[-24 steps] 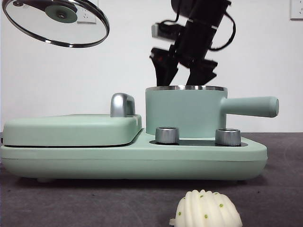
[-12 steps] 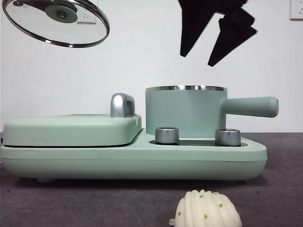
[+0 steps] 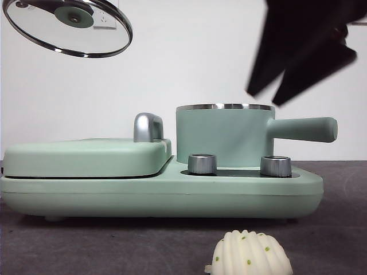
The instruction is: Put the buns in a small steamer
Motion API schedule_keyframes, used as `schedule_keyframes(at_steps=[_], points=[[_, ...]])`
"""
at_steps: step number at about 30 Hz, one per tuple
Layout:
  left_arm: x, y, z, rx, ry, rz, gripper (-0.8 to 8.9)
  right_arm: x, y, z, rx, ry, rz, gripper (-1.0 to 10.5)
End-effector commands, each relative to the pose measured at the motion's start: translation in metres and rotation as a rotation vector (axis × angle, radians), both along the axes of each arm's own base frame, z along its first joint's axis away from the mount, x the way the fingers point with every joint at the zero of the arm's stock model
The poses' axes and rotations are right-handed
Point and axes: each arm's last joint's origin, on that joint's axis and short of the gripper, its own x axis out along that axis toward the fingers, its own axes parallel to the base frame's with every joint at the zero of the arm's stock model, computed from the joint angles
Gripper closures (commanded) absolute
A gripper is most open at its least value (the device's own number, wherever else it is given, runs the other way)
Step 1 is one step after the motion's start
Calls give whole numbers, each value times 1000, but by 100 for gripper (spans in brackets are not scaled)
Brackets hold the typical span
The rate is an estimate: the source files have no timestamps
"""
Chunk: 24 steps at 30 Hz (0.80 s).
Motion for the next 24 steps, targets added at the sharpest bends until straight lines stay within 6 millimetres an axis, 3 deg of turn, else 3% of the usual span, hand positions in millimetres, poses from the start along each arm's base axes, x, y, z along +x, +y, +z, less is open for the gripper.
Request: schedule_keyframes(at_steps=[1, 9, 12, 24], points=[[0, -1, 7, -5, -48, -10, 803, -12, 7, -13, -51, -22, 150, 546], [0, -1, 7, -4, -43, -9, 803, -29, 27, -38, -92, -33, 281, 541], [0, -1, 7, -4, -43, -9, 803, -28, 34, -44, -103, -41, 308, 490], [0, -1, 7, -3, -44, -10, 803, -16, 53, -80, -208, 53, 314, 494]])
